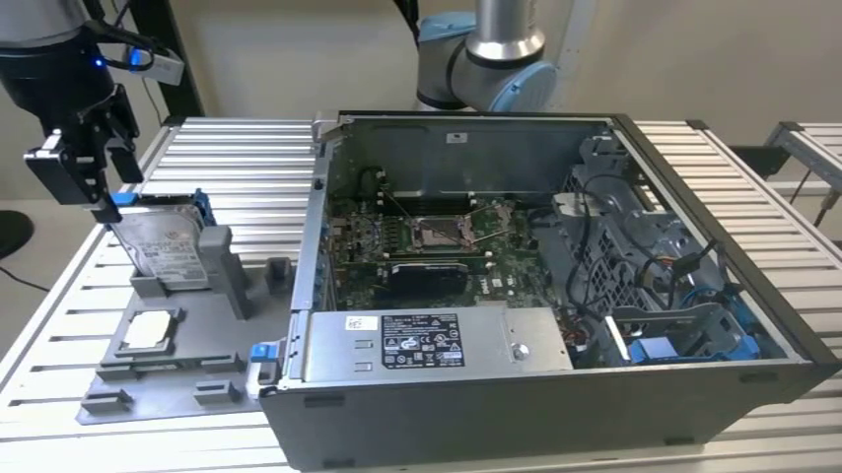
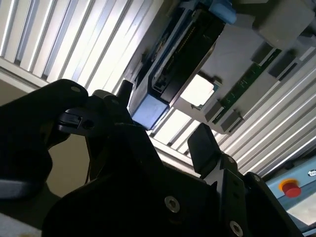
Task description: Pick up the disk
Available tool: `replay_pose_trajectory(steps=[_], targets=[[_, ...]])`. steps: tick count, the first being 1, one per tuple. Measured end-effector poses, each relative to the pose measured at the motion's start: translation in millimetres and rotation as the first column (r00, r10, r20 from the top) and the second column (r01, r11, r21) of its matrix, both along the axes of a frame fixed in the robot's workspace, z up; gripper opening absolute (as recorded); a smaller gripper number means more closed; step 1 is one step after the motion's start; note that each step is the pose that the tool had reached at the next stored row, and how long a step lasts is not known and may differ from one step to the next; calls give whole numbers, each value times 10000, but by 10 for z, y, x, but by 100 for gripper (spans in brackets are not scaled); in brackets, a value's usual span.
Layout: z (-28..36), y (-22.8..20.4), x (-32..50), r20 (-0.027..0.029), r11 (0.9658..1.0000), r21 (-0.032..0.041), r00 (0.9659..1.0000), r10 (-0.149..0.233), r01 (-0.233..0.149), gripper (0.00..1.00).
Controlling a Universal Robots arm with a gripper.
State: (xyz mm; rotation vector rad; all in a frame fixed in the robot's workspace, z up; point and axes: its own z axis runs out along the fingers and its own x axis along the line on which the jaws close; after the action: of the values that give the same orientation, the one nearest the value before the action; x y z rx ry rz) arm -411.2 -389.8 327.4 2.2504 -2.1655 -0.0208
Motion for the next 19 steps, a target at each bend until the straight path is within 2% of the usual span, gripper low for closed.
replay_pose_trajectory(steps=[5,11,19], targets=[[-53,6,-2,0,10000,43,10000,0,0,100],[-113,26,-6,-1,9998,173,10000,0,0,100],[-199,30,-7,2,9997,236,10000,0,0,100]])
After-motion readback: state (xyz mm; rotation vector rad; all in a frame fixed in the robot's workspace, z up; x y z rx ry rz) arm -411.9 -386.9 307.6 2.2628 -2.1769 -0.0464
